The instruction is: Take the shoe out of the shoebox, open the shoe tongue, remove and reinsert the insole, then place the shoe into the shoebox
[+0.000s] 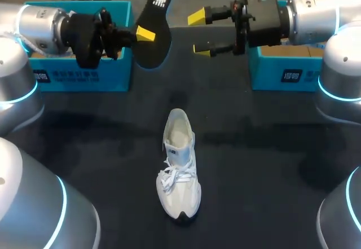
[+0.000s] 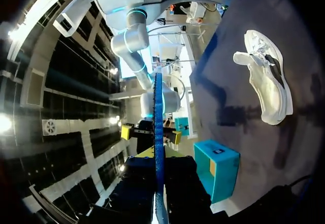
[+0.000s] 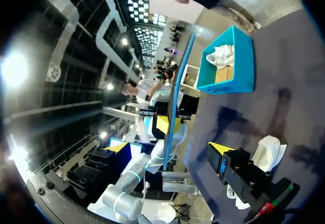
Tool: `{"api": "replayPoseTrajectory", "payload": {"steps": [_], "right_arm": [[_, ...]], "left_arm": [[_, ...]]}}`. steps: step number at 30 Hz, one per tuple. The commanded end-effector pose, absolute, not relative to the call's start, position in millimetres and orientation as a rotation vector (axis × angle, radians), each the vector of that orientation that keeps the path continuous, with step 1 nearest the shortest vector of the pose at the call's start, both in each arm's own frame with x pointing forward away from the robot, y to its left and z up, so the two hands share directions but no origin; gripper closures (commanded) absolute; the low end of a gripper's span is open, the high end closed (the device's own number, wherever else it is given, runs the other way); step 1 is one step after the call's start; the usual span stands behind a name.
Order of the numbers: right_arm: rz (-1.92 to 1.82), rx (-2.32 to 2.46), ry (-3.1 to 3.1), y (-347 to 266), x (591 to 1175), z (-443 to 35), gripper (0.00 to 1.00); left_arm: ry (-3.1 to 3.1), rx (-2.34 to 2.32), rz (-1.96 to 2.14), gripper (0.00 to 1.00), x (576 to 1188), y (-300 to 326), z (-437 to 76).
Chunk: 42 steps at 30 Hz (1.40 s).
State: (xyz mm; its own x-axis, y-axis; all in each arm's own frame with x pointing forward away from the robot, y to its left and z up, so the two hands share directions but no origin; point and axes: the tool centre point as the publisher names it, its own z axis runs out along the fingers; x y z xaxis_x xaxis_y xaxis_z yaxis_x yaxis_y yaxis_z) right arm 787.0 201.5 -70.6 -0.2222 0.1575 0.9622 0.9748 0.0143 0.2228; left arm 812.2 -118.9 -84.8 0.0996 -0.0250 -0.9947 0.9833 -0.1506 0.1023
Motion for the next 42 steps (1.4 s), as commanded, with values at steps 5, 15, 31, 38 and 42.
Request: {"api": "replayPoseTrajectory", "payload": {"steps": [5,15,31,38,42], "right_arm": [[-1.297,-1.217,-1.494,204,788,-70,0.00],[-1.297,-1.217,-1.494,204,788,-70,0.00],[-1.337,-1.303,-1.536,233,783,-71,0.00],[-1.354,-1.274,-1.521,236,785,-74,0.06],[-1.356,-1.253,-1.538,244,788,-73,0.10]], "left_arm": [[0.986,1.399,-1.275,1.00,815,-113,-74],[0.982,1.409,-1.277,1.00,815,-112,-72],[0.982,1.409,-1.277,1.00,815,-112,-72],[0.982,1.409,-1.277,1.00,815,-112,-72],[0.982,1.409,-1.277,1.00,815,-112,-72]]}}
